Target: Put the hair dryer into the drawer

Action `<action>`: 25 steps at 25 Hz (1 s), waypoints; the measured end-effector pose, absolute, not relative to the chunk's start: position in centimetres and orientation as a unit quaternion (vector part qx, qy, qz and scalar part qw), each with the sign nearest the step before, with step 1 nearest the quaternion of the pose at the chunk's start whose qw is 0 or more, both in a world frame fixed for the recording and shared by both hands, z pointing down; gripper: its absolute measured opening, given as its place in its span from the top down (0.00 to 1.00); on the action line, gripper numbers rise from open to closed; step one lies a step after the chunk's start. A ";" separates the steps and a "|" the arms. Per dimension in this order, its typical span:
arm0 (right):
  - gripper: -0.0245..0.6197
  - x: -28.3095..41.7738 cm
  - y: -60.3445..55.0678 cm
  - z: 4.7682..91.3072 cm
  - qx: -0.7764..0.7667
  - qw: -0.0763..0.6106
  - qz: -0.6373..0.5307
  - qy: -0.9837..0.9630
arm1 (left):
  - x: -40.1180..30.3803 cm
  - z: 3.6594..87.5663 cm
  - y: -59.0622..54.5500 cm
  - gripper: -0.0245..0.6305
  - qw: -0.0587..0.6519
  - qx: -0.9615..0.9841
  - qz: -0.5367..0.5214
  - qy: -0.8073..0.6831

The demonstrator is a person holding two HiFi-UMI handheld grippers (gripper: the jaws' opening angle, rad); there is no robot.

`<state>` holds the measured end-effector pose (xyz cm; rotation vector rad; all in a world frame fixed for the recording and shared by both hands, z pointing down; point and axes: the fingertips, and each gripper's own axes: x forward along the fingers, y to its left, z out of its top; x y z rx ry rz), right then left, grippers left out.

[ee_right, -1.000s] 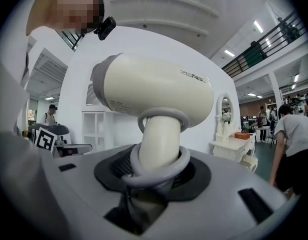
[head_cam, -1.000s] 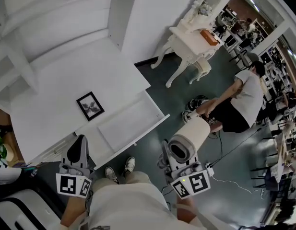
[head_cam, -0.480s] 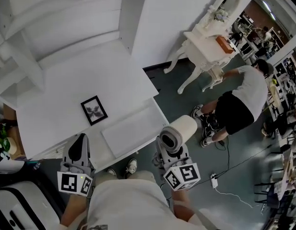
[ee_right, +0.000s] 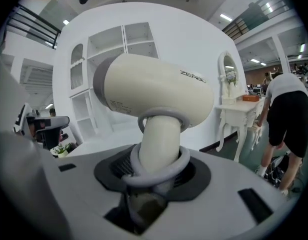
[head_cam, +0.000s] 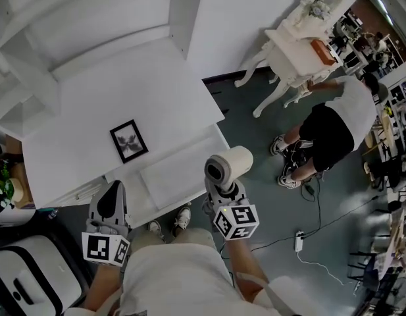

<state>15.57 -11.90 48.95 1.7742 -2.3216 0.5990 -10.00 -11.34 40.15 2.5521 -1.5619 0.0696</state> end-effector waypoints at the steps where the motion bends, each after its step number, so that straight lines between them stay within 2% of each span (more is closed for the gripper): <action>1: 0.68 15.6 -12.3 49.9 0.594 0.079 0.211 -0.772 | -9.9 40.5 -11.4 0.94 0.076 0.849 0.026 -0.522; 16: 0.68 14.6 -17.5 63.9 0.596 0.151 0.327 -0.718 | -10.5 43.7 -11.4 0.94 0.096 0.829 0.065 -0.547; 25: 0.67 13.5 -18.7 68.0 0.616 0.129 0.410 -0.661 | -11.2 44.7 -11.0 0.94 0.107 0.818 0.076 -0.560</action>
